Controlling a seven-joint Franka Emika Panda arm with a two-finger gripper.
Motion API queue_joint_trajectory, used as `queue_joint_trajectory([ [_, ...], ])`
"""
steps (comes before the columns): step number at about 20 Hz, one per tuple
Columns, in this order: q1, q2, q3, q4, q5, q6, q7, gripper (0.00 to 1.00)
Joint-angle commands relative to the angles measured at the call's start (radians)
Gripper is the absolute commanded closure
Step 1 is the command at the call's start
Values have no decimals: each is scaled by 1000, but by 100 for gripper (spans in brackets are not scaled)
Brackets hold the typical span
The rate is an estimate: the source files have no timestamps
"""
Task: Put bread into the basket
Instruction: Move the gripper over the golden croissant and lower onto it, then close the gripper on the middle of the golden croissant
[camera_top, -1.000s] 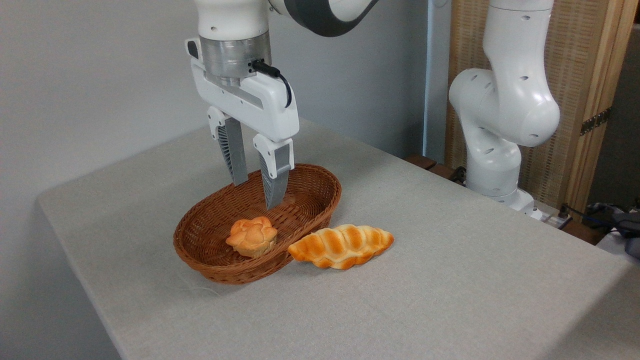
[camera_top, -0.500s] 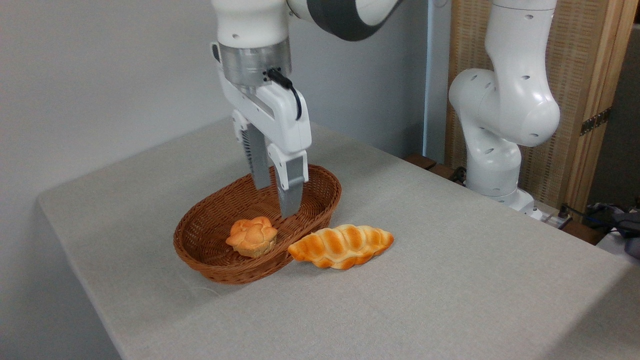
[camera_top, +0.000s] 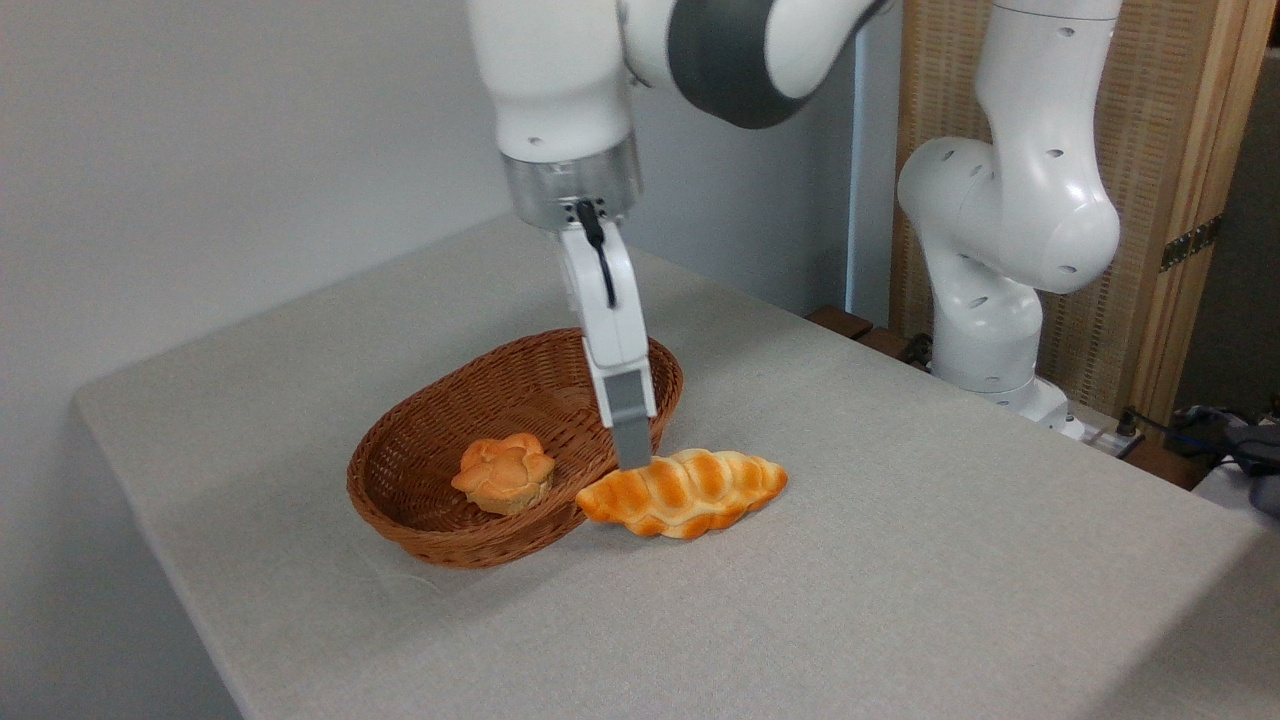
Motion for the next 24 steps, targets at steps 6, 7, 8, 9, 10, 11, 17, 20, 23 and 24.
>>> queue_joint_trajectory([
  [6,-11,-70,48,-100,62,-32,296,0],
  [7,-11,-70,49,-103,68,-32,307,0],
  [8,-11,-70,48,-112,73,-32,319,0],
  [9,-12,-70,48,-117,75,-31,324,0],
  [10,-14,-69,48,-123,79,-29,330,0],
  [11,-17,-66,48,-124,82,-27,332,0],
  [17,-19,-55,48,-146,82,-17,350,0],
  [20,-19,-32,46,-150,84,-18,350,0],
  [23,-22,-17,46,-150,107,-12,350,0],
  [24,-22,-15,46,-150,110,-11,350,0],
])
